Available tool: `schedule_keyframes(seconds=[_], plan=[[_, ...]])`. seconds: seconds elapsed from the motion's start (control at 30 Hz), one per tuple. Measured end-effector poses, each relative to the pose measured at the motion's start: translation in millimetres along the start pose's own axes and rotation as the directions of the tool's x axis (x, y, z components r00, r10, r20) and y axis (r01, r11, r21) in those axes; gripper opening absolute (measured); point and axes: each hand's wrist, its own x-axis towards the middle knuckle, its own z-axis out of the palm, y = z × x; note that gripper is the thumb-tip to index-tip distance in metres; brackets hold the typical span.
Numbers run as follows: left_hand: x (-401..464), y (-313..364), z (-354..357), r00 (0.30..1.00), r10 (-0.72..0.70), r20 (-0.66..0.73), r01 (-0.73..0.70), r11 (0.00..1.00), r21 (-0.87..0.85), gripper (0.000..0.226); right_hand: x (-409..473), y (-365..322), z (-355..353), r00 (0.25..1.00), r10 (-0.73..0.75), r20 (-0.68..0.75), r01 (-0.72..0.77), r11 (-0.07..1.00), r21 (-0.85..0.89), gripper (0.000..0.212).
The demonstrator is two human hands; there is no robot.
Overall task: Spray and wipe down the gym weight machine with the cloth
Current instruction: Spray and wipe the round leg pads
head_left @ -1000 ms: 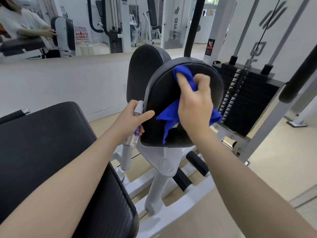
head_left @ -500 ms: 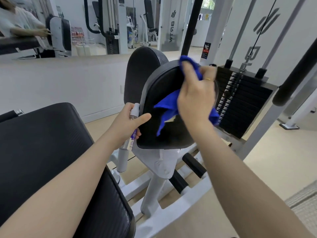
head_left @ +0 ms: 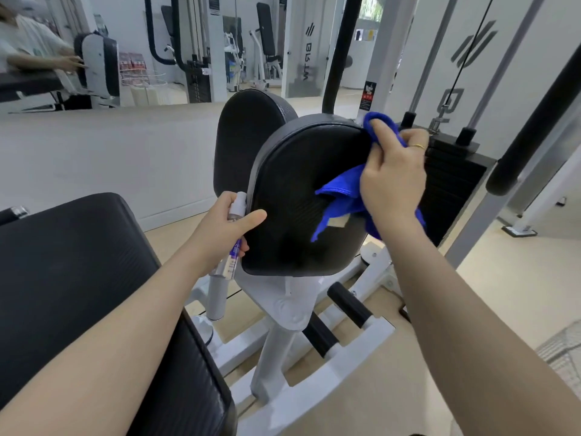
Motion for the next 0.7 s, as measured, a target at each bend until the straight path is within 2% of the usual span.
schedule_keyframes(seconds=[0.07, 0.17, 0.23, 0.33, 0.4, 0.47, 0.6, 0.7], plan=[[1, -2, -2, 1.000, 0.009, -0.008, -0.009, 1.000, -0.009, 0.032, -6, -30, 10, 0.991, -0.130, 0.003, 0.130, 0.991, 0.010, 0.034], [2, -4, -5, 1.000, 0.008, 0.002, -0.008, 0.998, -0.064, 0.036, -19, -56, 20, 0.939, -0.342, 0.047, 0.343, 0.939, -0.016, 0.034], [1, -4, -4, 1.000, -0.005, 0.002, 0.005, 0.998, -0.058, 0.037, -17, -41, 15, 0.947, -0.317, 0.054, 0.319, 0.948, -0.022, 0.036], [0, -3, -2, 1.000, -0.010, -0.014, 0.009, 1.000, -0.024, 0.037, -5, -2, 0, 0.997, -0.069, 0.034, 0.070, 0.997, -0.018, 0.038], [-1, -2, -2, 1.000, -0.011, -0.013, 0.010, 1.000, -0.016, 0.036, -2, 4, -3, 0.999, 0.023, 0.048, -0.023, 1.000, -0.008, 0.036], [-1, -1, -2, 1.000, -0.001, -0.004, 0.001, 1.000, -0.030, 0.034, -3, -19, 1, 0.998, -0.026, 0.050, 0.025, 0.999, 0.034, 0.034], [0, -5, 0, 1.000, 0.023, -0.021, -0.024, 0.998, -0.053, 0.014, -18, -75, 20, 0.947, -0.289, 0.140, 0.286, 0.957, 0.039, 0.029], [4, -2, -3, 1.000, 0.024, 0.006, -0.024, 0.996, -0.085, 0.020, -12, -67, 12, 0.954, -0.265, 0.141, 0.266, 0.964, 0.018, 0.030]])
